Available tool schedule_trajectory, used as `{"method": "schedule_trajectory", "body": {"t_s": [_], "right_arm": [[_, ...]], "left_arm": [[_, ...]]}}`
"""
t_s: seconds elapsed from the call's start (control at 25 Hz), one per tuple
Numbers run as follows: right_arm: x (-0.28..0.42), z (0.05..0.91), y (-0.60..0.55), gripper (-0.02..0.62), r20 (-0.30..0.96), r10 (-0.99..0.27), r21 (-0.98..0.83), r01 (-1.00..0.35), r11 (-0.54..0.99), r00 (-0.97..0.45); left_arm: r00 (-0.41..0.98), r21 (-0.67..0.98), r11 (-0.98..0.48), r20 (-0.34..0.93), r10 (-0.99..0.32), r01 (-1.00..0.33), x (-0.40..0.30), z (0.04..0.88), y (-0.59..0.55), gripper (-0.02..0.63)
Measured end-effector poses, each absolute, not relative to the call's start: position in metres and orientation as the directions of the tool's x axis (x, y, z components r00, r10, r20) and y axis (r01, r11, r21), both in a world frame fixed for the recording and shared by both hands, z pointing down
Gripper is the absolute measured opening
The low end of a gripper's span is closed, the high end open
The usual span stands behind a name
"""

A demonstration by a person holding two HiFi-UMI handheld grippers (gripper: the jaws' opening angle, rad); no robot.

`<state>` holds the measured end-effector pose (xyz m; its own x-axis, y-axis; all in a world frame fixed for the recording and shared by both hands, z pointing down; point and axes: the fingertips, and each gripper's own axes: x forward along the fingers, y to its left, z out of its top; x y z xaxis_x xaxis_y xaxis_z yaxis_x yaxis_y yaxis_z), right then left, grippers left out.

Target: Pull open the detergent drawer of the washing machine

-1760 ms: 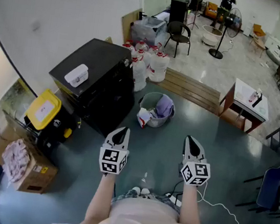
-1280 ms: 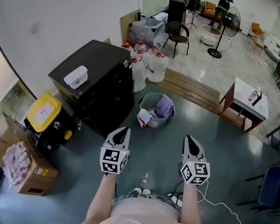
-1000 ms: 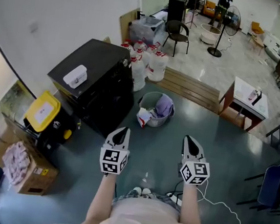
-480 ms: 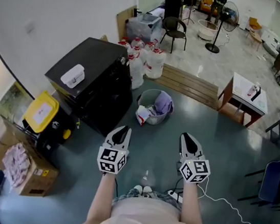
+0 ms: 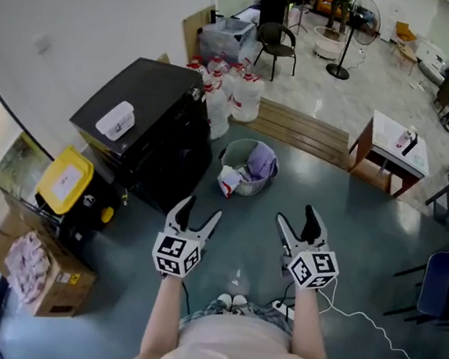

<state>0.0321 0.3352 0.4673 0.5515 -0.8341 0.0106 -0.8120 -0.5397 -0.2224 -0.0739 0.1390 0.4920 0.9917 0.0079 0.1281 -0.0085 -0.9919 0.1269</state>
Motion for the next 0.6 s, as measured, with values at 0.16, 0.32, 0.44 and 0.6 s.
{"method": "schedule_trajectory", "body": {"t_s": [0.16,0.32,0.44,0.6], "right_arm": [[0.031,0.469,0.327,0.403,0.02,-0.829,-0.232,-0.804,-0.547,0.559],[0.029,0.474,0.32,0.405,0.026,-0.819,-0.236,-0.793,-0.562,0.573],[0.029,0.479,0.313,0.405,0.026,-0.813,-0.245,-0.785,-0.569,0.581],[0.034,0.479,0.304,0.405,0.035,-0.808,-0.233,-0.782,-0.578,0.588]], "left_arm": [[0.99,0.129,-0.992,0.134,0.033,0.016,-0.077,0.496,0.135,0.346],[0.99,0.118,-0.993,0.136,0.036,0.02,-0.08,0.498,0.125,0.351],[0.991,0.108,-0.994,0.133,0.029,0.014,-0.082,0.5,0.115,0.351],[0.99,0.109,-0.994,0.143,0.017,0.001,-0.08,0.504,0.101,0.351]]}}
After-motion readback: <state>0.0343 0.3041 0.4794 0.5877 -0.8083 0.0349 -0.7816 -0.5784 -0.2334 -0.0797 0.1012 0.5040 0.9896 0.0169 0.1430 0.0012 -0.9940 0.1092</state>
